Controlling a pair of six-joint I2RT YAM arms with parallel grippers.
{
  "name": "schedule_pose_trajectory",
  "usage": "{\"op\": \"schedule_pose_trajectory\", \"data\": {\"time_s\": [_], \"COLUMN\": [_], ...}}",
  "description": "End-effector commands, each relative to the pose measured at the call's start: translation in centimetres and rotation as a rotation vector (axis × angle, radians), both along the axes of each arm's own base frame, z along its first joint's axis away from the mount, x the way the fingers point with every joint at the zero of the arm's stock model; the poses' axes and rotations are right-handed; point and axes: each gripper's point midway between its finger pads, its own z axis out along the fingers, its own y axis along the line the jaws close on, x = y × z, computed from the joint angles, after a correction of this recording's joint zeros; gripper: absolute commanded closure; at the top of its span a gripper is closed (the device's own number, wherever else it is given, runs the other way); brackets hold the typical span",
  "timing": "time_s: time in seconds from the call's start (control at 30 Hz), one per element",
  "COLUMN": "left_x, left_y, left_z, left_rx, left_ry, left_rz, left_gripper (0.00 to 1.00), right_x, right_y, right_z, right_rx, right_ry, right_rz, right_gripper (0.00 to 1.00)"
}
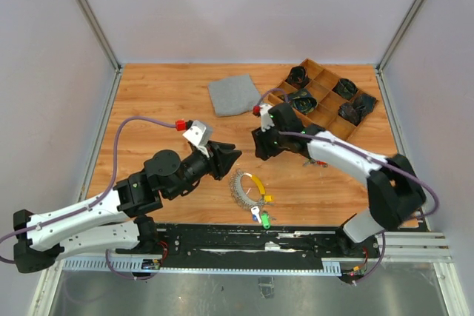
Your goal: Put the keys on the keyring
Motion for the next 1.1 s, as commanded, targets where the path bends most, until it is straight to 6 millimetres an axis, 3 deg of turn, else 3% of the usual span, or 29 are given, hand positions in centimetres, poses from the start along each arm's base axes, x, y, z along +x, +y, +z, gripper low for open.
{"op": "schedule_pose_trajectory", "data": {"time_s": [0.0,0.07,0.13,0.27,0.43,0.57,0.77,1.07], "left_x": [1.5,2.2,2.9,4.6,5.5,5.3,5.0,5.0], "left_y": [1.1,1.4,1.7,3.0,4.1,4.3,4.9,4.5], "left_z": [-1.8,-2.6,-3.2,-3.9,-3.6,-3.5,-3.8,-4.2], "left_rx": [-0.011,-0.021,-0.033,-0.054,-0.055,-0.058,-0.074,-0.066], "left_ry": [0.06,0.085,0.109,0.139,0.139,0.146,0.158,0.165], "left_rz": [0.092,0.106,0.116,0.172,0.213,0.209,0.221,0.208], "left_gripper": [0.65,0.64,0.64,0.64,0.63,0.63,0.62,0.62], "right_x": [-2.4,-5.2,-8.2,-13.4,-17.7,-18.9,-19.1,-19.3], "right_y": [-4.7,-5.9,-5.9,-3.1,0.7,2.6,3.8,3.8], "right_z": [1.1,1.2,1.3,2.0,0.4,-1.6,-3.5,-5.9], "right_rx": [-0.033,-0.01,0.053,0.194,0.154,0.113,0.068,-0.065], "right_ry": [-0.049,-0.025,-0.004,0.045,0.097,0.146,0.168,0.175], "right_rz": [-0.122,-0.142,-0.142,-0.089,0.053,0.085,0.095,0.108], "right_gripper": [0.5,0.49,0.56,0.8,0.89,0.96,0.99,0.99]}}
